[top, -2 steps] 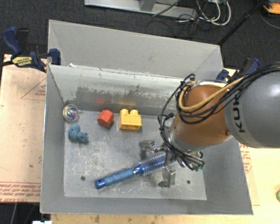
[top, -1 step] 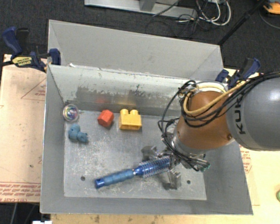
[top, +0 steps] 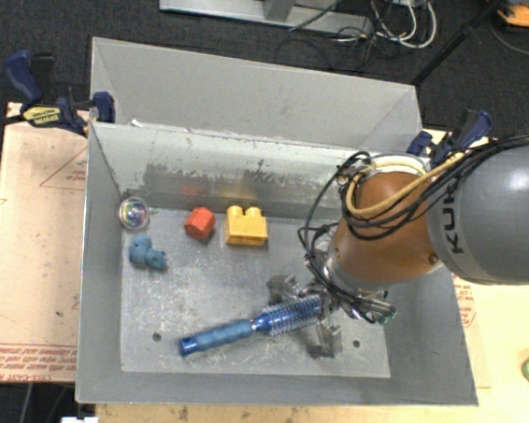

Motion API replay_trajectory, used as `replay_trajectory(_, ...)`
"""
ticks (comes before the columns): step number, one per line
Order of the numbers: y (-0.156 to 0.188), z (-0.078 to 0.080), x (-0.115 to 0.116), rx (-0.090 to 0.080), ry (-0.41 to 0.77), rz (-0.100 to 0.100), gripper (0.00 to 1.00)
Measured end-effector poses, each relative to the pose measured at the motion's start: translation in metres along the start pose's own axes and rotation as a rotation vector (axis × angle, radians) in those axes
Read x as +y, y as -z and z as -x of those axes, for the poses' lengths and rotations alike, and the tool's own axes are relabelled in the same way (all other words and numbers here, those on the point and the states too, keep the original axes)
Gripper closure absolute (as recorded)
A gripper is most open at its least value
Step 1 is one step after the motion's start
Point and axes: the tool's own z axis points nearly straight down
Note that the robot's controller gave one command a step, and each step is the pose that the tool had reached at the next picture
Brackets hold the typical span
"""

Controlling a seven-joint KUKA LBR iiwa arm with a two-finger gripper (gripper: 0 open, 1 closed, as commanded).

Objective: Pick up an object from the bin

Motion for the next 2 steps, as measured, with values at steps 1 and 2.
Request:
replay_trajectory(1,0.0,0.001,-0.001,-0.004,-0.002,-0.002,1.0)
replay_trajectory(2,0.075,0.003,-0.001,-0.007,-0.005,-0.007,1.0)
